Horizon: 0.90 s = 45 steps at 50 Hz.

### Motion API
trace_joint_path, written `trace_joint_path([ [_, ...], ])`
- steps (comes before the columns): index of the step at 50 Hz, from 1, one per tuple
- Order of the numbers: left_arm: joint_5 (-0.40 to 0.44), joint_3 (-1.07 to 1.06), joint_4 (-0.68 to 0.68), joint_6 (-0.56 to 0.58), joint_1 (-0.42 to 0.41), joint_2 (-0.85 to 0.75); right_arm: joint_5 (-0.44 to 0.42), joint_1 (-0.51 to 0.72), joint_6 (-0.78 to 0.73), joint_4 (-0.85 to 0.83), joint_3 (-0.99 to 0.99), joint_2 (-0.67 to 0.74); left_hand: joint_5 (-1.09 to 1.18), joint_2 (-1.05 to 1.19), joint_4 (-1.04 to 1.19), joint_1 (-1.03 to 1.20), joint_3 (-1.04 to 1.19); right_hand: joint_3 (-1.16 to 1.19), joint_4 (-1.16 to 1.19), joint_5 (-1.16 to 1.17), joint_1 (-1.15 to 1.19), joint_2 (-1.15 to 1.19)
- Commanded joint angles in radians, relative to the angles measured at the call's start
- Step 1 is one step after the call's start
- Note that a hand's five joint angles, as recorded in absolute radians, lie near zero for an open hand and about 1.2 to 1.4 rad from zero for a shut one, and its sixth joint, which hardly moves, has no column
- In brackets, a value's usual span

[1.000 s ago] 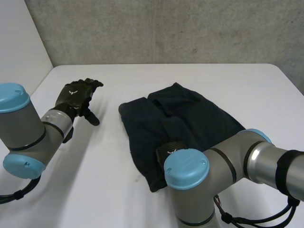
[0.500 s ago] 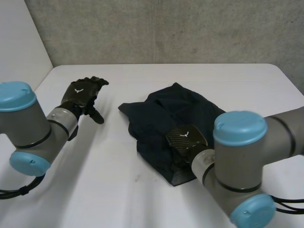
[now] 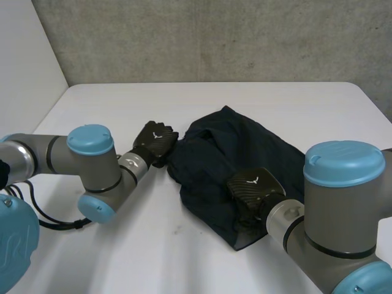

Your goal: Fold the shorts.

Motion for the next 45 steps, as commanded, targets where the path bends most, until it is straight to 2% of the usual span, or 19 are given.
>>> trace_joint_path([
  [1, -0.034, -0.022, -0.004, -0.007, -0.036, 0.094, 0.000, -0.049, -0.092, 0.010, 0.009, -0.090, 0.339, 0.317, 0.329, 0.276, 0.323, 0.224, 0.229, 0.603, 0.399, 0.221],
  [9, -0.118, -0.244, -0.066, -0.002, -0.036, 0.456, 0.014, -0.106, -0.342, 0.096, -0.093, -0.201, 0.339, 0.317, 0.329, 0.276, 0.323, 0.224, 0.229, 0.603, 0.399, 0.221],
  [10, -0.121, -0.290, -0.097, -0.005, -0.037, 0.551, 0.014, -0.107, -0.352, 0.113, -0.107, -0.214, 0.339, 0.317, 0.329, 0.276, 0.323, 0.224, 0.229, 0.603, 0.399, 0.221],
  [17, -0.120, -0.413, -0.218, -0.048, -0.056, 0.875, 0.002, -0.135, -0.372, 0.276, -0.265, -0.258, 0.339, 0.317, 0.329, 0.276, 0.323, 0.224, 0.229, 0.603, 0.399, 0.221],
  [22, -0.115, -0.465, -0.223, -0.099, -0.083, 0.973, 0.000, -0.181, -0.369, 0.310, -0.333, -0.260, 0.339, 0.317, 0.329, 0.276, 0.323, 0.224, 0.229, 0.603, 0.399, 0.221],
  [25, -0.114, -0.484, -0.209, -0.131, -0.090, 0.951, -0.011, -0.183, -0.367, 0.311, -0.330, -0.258, 0.339, 0.317, 0.329, 0.276, 0.323, 0.224, 0.229, 0.603, 0.399, 0.221],
  [28, -0.114, -0.482, -0.185, -0.157, -0.090, 0.865, -0.017, -0.184, -0.364, 0.314, -0.308, -0.249, -0.228, -0.250, -0.238, -0.291, -0.244, 0.224, 0.229, 0.603, 0.399, 0.221],
  [29, -0.115, -0.470, -0.169, -0.175, -0.090, 0.776, -0.017, -0.184, -0.366, 0.314, -0.298, -0.249, -0.448, -0.470, -0.458, -0.511, -0.464, 0.224, 0.229, 0.603, 0.399, 0.221],
  [31, -0.118, -0.423, -0.151, -0.195, -0.093, 0.645, -0.029, -0.187, -0.367, 0.311, -0.261, -0.249, -0.453, -0.475, -0.463, -0.516, -0.469, 0.224, 0.229, 0.603, 0.399, 0.221],
  [39, -0.109, -0.207, -0.149, -0.278, -0.087, 0.307, -0.051, -0.180, -0.366, 0.303, -0.196, -0.249, -0.547, -0.569, -0.557, -0.610, -0.563, 0.224, 0.229, 0.603, 0.399, 0.221],
  [45, -0.074, -0.065, -0.136, -0.350, -0.088, 0.176, -0.052, -0.173, -0.367, 0.302, -0.164, -0.252, -0.553, -0.575, -0.563, -0.616, -0.569, 0.224, 0.229, 0.603, 0.399, 0.221],
])
